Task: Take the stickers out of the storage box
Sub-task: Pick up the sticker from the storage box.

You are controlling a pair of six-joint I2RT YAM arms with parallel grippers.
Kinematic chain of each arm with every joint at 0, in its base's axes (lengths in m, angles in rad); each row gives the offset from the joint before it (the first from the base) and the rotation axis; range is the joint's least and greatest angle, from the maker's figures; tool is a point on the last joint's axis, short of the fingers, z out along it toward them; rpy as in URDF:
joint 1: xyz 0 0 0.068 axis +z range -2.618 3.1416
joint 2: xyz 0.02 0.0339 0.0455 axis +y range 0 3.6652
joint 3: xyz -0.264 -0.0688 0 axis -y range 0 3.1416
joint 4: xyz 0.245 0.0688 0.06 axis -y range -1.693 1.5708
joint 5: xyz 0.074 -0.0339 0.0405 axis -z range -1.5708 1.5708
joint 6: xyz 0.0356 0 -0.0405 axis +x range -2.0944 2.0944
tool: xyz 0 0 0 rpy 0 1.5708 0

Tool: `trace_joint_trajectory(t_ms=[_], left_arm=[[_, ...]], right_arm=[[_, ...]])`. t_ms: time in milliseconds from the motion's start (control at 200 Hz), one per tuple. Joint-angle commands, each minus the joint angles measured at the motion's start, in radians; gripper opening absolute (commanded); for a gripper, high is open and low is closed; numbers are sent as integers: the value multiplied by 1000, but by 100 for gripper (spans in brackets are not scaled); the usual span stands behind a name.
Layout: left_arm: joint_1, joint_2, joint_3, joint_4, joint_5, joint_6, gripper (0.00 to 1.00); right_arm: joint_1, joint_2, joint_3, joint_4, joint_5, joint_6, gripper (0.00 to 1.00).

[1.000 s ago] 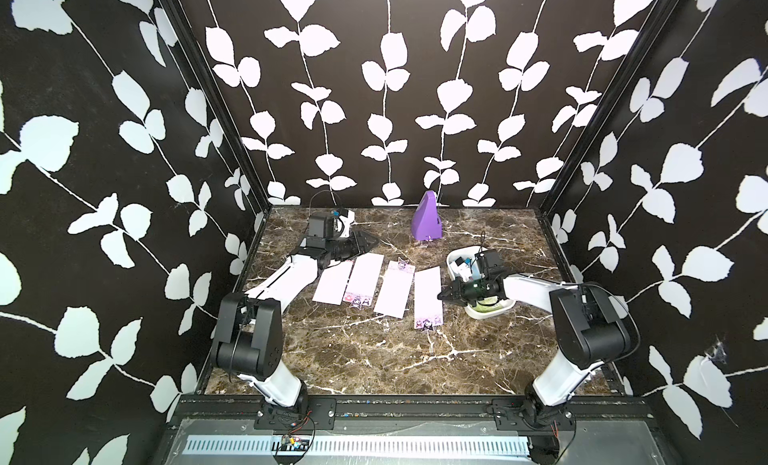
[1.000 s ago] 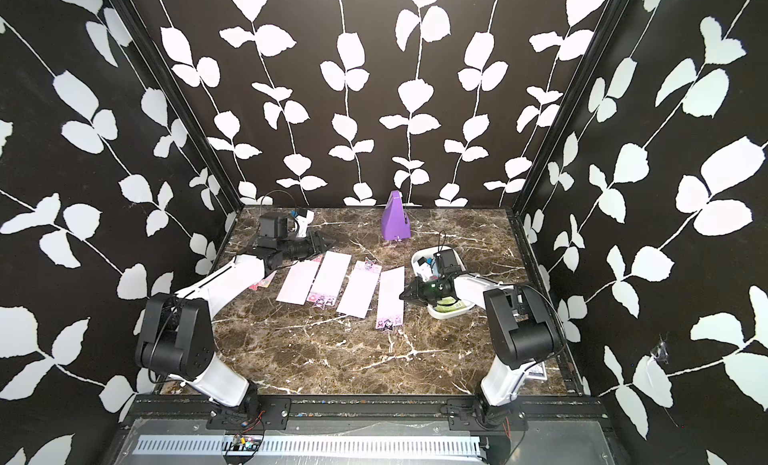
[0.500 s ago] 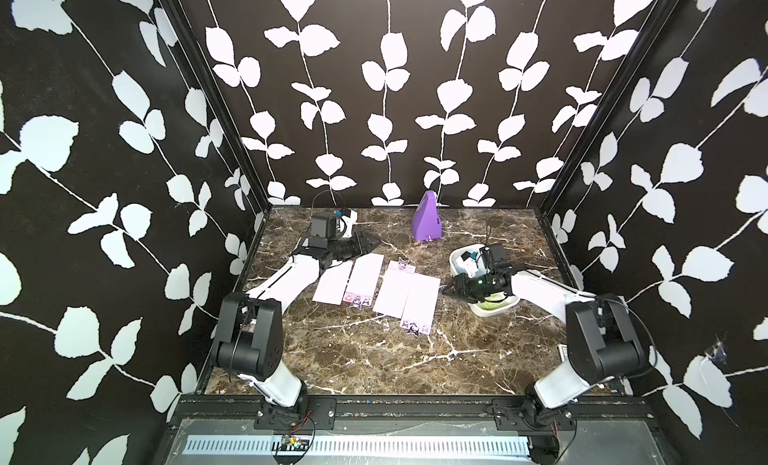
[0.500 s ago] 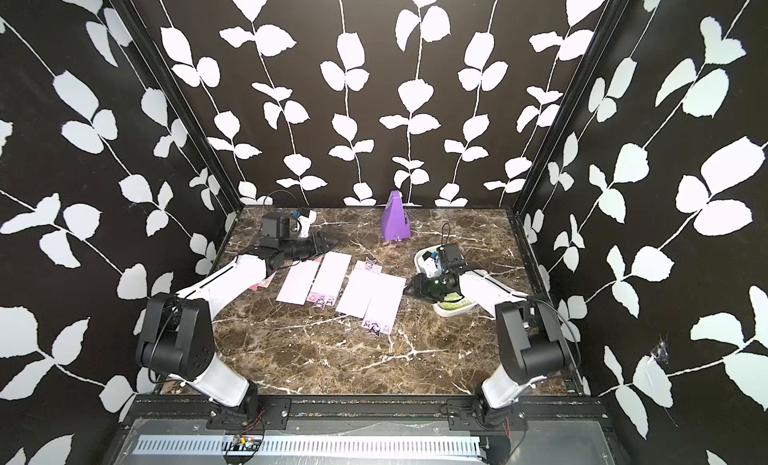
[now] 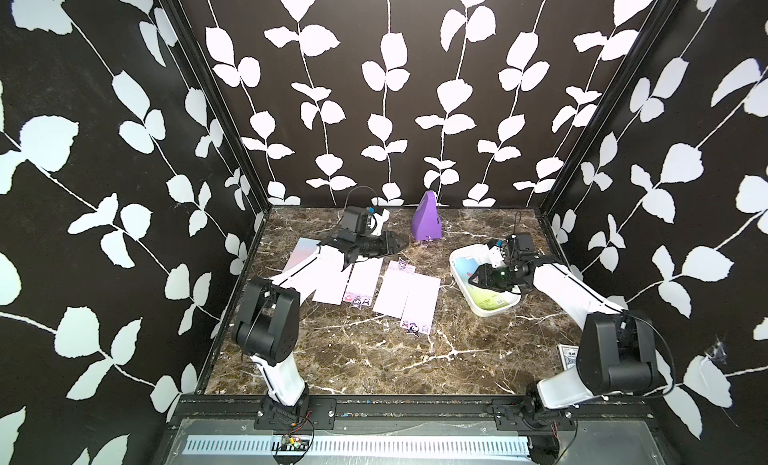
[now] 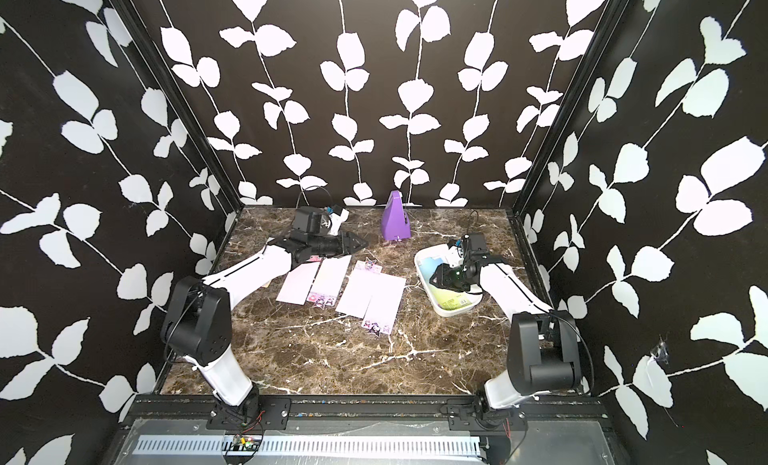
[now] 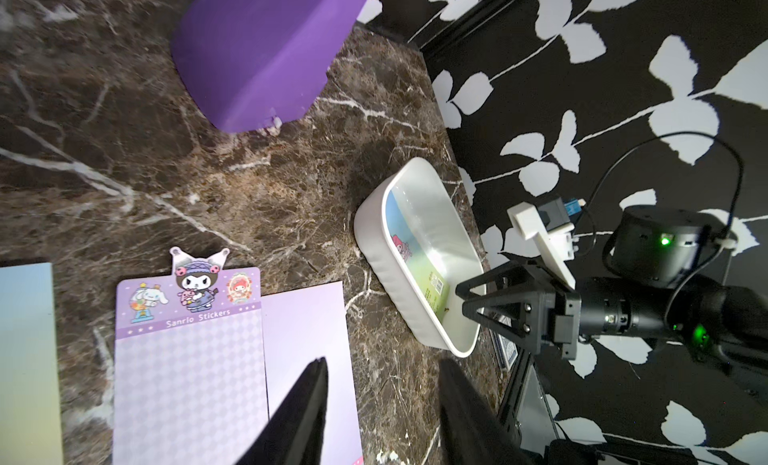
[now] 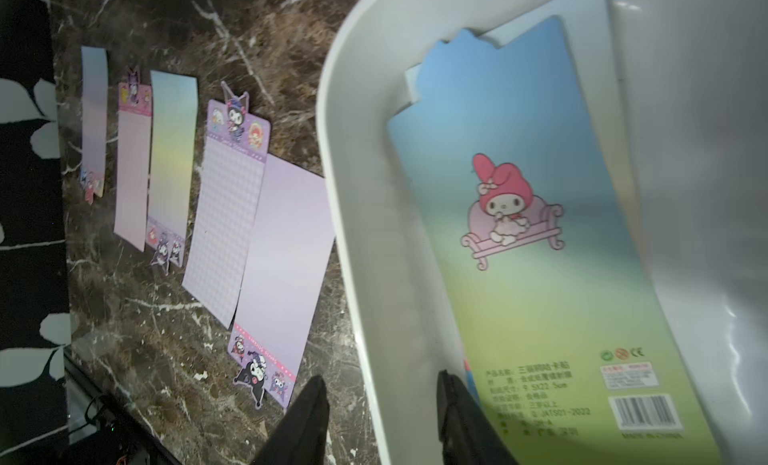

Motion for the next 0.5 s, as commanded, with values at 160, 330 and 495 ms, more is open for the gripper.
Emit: trace_joint_trajectory(t_ms=[160, 330, 495], left_arm=[[-113, 155, 146, -74, 23, 23, 46], [-178, 261, 247, -107, 11, 27, 46], [-226, 357, 359, -150, -10, 25, 46]], right_arm=[[-60, 139, 45, 25, 74, -54, 51], [-75, 210, 88, 41, 79, -55, 52], [-77, 226, 114, 31, 125, -67, 58]])
